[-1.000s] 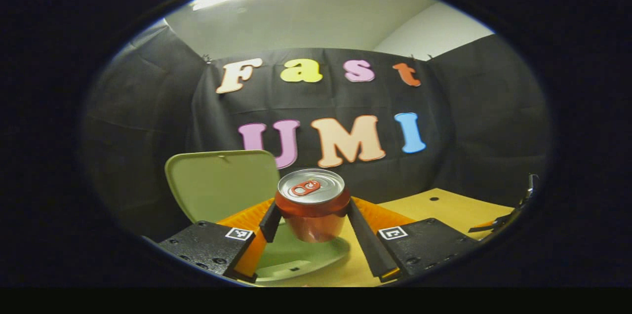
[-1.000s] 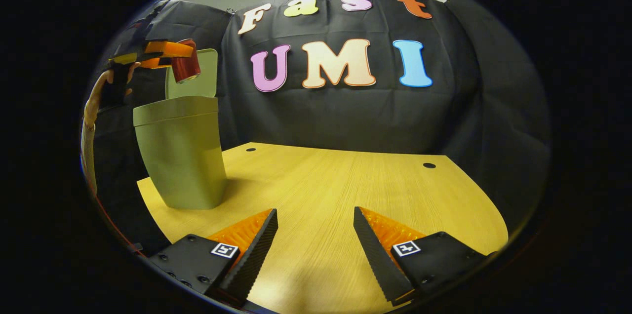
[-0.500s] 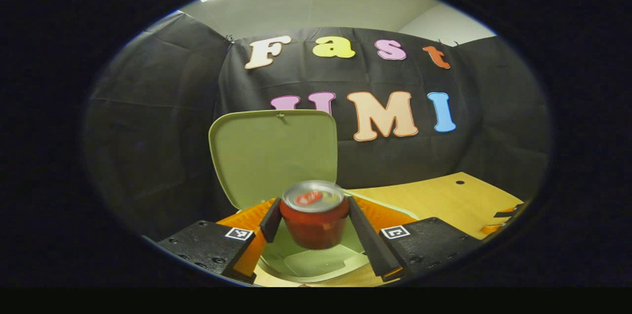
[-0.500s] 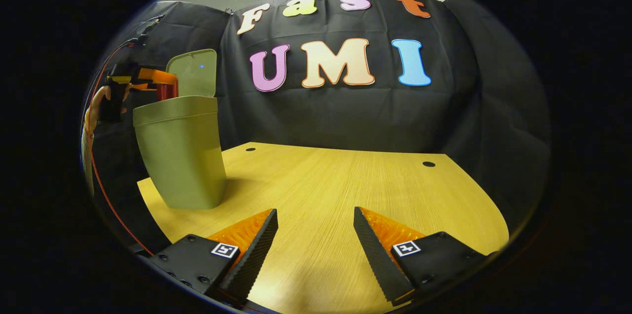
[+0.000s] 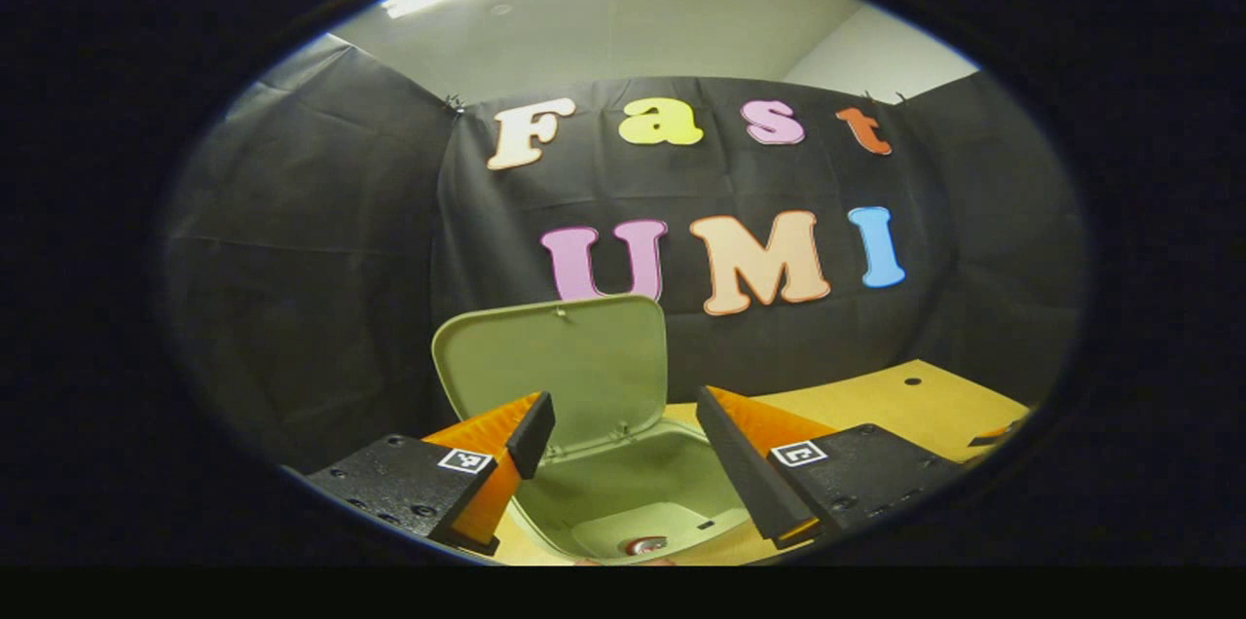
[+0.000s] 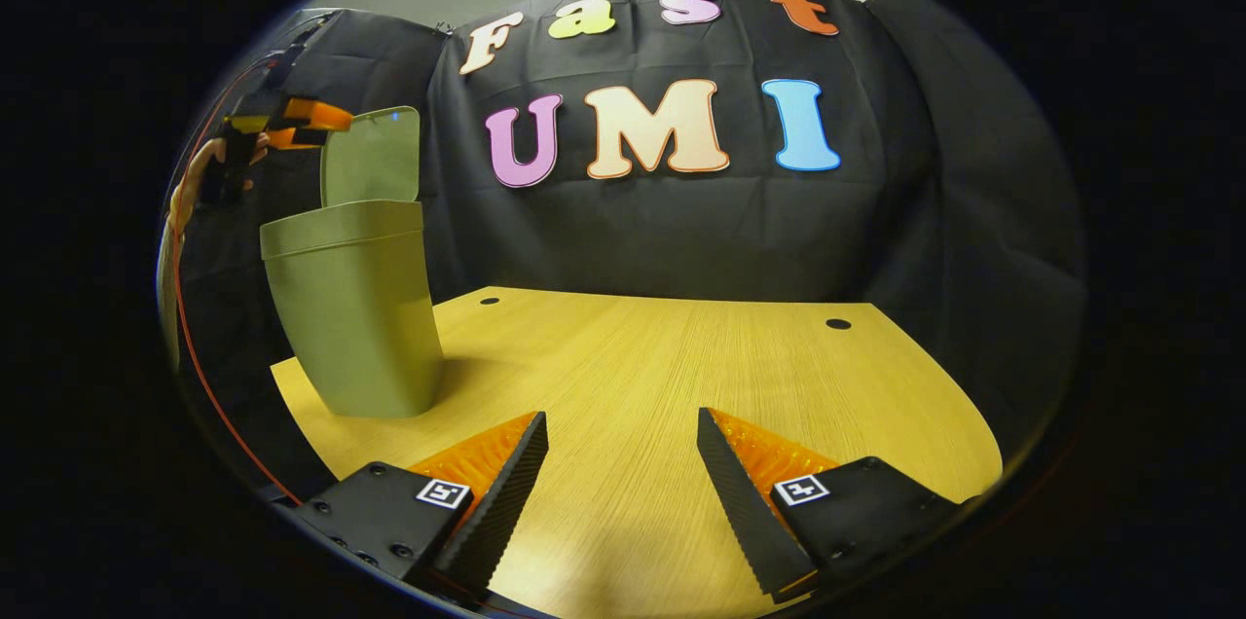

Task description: Press the lid of the desktop garbage bin to open it, pick up the crumpled paper on the desktop and throw it into the bin, then pick up the pop can on the desktop and drop it into the bin, and finally close the garbage bin lid.

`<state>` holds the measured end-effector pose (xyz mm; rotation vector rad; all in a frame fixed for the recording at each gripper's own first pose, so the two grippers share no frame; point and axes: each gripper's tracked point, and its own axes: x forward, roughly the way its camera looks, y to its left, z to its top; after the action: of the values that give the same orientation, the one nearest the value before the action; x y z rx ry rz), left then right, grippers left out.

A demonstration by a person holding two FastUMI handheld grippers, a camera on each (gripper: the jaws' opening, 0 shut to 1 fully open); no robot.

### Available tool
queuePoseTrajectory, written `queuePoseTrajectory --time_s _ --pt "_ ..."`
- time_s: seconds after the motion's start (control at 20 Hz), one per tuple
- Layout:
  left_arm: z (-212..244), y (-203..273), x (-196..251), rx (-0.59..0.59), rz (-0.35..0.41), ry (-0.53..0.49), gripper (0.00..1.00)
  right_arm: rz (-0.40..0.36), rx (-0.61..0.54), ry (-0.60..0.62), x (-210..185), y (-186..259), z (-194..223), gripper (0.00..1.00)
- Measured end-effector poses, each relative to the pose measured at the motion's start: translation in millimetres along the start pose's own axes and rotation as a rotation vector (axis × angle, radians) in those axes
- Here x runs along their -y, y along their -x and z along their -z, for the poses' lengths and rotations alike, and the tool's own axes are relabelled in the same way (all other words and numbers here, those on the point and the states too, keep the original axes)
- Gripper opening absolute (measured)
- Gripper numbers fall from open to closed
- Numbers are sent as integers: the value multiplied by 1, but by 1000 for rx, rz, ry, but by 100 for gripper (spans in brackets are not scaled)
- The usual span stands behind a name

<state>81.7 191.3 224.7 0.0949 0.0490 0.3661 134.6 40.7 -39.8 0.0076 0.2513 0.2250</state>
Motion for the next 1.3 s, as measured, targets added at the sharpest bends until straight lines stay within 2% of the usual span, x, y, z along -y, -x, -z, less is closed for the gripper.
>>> queuePoseTrajectory --time_s 0.05,0.1,0.4,0.55,0.6,0.65,0.75,0.95,1.1,1.15,1.2,1.3 --pt "-13 -2 -2 10 -8 6 94 1 1 -1 1 1 -1 98" --pt "-24 -6 -5 21 -24 14 88 0 3 -3 1 1 0 97" --pt "-74 -42 -27 36 -114 26 88 -4 4 -18 3 3 0 97" --pt "-73 -64 -43 0 -178 7 88 -6 6 -18 3 5 -1 97" --pt "-73 -71 -48 -11 -197 -12 93 -6 8 -19 3 5 -2 97" --pt "-70 -77 -52 -25 -214 -34 88 -6 10 -19 2 5 -2 98" --pt "-62 -89 -62 -58 -245 -50 88 -5 10 -17 2 4 -3 97" --pt "-43 -101 -62 -119 -258 -26 88 -10 8 -14 3 5 -2 97" --pt "-45 -97 -59 -102 -244 -11 88 -2 10 -24 6 6 -3 97" --pt "-44 -94 -56 -102 -234 -1 94 -2 12 -27 6 6 -4 97" --pt "-44 -91 -50 -101 -217 10 82 -4 12 -28 5 5 -3 97" --pt "-41 -81 -39 -100 -176 22 86 -5 9 -27 5 7 -3 97"
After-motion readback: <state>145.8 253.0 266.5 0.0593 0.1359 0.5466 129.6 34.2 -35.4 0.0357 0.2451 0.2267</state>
